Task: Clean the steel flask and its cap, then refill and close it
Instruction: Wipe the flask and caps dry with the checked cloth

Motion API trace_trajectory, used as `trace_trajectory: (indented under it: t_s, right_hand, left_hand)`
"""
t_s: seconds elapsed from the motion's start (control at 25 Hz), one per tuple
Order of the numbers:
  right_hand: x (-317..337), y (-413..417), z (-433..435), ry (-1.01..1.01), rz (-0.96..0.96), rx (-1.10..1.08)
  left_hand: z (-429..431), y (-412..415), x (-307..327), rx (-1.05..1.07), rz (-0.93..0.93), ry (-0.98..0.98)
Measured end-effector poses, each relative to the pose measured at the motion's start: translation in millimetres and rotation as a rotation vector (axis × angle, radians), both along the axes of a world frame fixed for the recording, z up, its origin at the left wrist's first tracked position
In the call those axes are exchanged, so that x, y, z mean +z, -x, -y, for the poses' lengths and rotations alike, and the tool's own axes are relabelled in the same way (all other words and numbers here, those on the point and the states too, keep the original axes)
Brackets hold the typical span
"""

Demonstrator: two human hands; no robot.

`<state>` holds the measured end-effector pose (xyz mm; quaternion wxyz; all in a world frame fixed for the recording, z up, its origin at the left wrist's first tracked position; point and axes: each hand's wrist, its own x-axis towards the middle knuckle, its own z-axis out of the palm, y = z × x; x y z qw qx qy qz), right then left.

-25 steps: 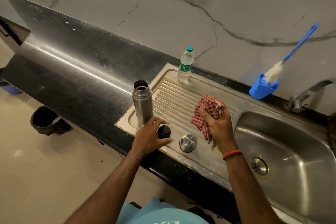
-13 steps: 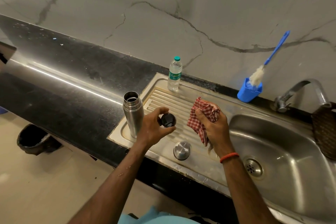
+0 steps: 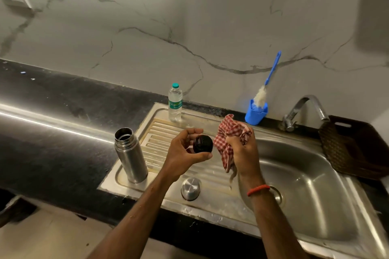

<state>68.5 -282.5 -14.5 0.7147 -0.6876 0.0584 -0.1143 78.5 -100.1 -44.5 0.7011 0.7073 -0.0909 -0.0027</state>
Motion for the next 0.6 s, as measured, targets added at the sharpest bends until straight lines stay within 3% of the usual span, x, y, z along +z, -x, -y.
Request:
trace_trajectory:
  t_s: [0.12, 0.28, 0.32, 0.48, 0.6]
  right_hand:
    - [10.5, 4.4, 15.7, 0.136, 0.033, 0.033]
    - [16.7, 15.4, 24.2, 0.671, 0.241, 0.323]
    - [18.7, 15.8, 27.5, 0.724, 0.295, 0.368]
    - [27.9, 12.3, 41.1, 0.613, 0.352, 0.306]
    - [25.4, 18.1, 46.3, 0.964, 0.514, 0.176]
  left_hand:
    - [18.7, -0.7, 10.6, -0.040, -0.021, 0.047]
    - [46.6, -1.3, 24.2, -0.058, 0.023, 0.082]
    - [52.8, -0.6, 27.2, -0.063, -0.004, 0.160]
    - [93.0, 10.0, 45.6, -0.022, -0.156, 0.443]
    - [111.9, 19.8, 51.3, 0.131, -0.260, 0.390]
